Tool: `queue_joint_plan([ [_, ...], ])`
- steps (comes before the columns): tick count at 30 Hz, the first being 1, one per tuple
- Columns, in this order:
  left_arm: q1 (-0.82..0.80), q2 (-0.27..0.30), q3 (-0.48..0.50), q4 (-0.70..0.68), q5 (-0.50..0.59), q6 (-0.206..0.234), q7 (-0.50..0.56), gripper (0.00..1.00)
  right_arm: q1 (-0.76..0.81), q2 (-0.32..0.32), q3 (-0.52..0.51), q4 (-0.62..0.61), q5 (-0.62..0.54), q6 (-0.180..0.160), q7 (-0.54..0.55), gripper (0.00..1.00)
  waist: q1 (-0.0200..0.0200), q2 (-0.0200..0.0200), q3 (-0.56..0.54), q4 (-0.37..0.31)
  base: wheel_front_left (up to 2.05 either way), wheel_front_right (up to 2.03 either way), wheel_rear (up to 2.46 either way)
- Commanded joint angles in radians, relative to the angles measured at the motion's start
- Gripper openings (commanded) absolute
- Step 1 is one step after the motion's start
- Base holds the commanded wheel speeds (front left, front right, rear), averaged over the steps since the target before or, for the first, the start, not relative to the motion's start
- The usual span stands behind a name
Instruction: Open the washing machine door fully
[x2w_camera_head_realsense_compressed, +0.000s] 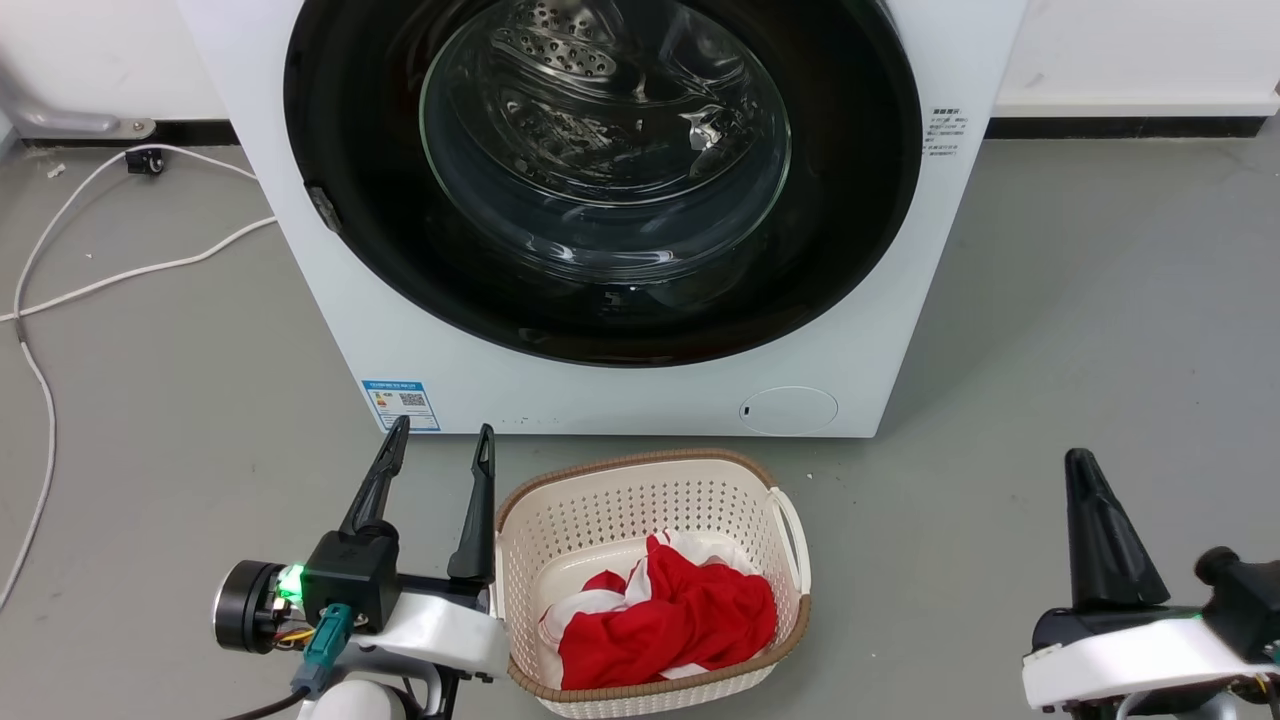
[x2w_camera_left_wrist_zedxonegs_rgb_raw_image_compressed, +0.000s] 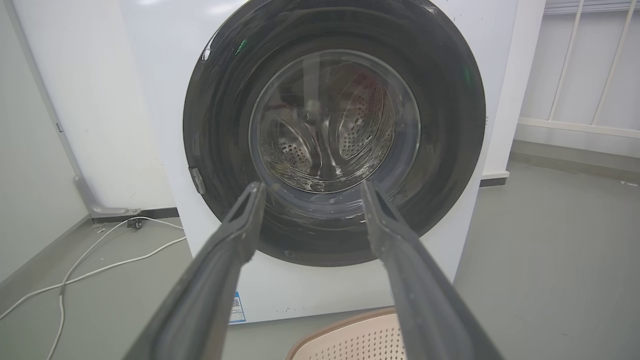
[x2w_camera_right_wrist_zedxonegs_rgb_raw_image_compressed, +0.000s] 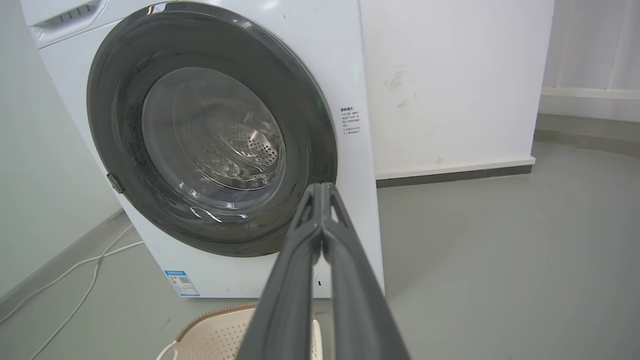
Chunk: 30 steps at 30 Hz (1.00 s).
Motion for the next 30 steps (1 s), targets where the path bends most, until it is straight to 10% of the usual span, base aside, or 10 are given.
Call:
queue_joint_plan([
  [1, -0.004, -0.004, 0.001, 0.000, 0.002, -0.002, -0.003, 1.00, -0.008, 0.002, -0.002, 0.007, 0.055, 0.000, -0.014, 0.00, 0.0000, 0.0000, 0.001, 0.000, 0.00, 0.00, 0.00],
  [16, -0.031, -0.010, 0.025, -0.024, 0.009, 0.003, -0.002, 1.00, -0.261, 0.002, -0.067, 0.070, 1.204, 0.000, -0.026, 0.00, 0.0000, 0.0000, 0.060, -0.019, 0.00, 0.00, 0.00],
  [30, -0.120, -0.017, 0.035, -0.072, 0.012, 0.010, -0.002, 1.00, -0.858, -0.197, -0.085, 0.483, 1.410, 0.000, 0.219, 0.00, 0.0000, 0.0000, 0.210, 0.001, 0.00, 0.00, 0.00],
])
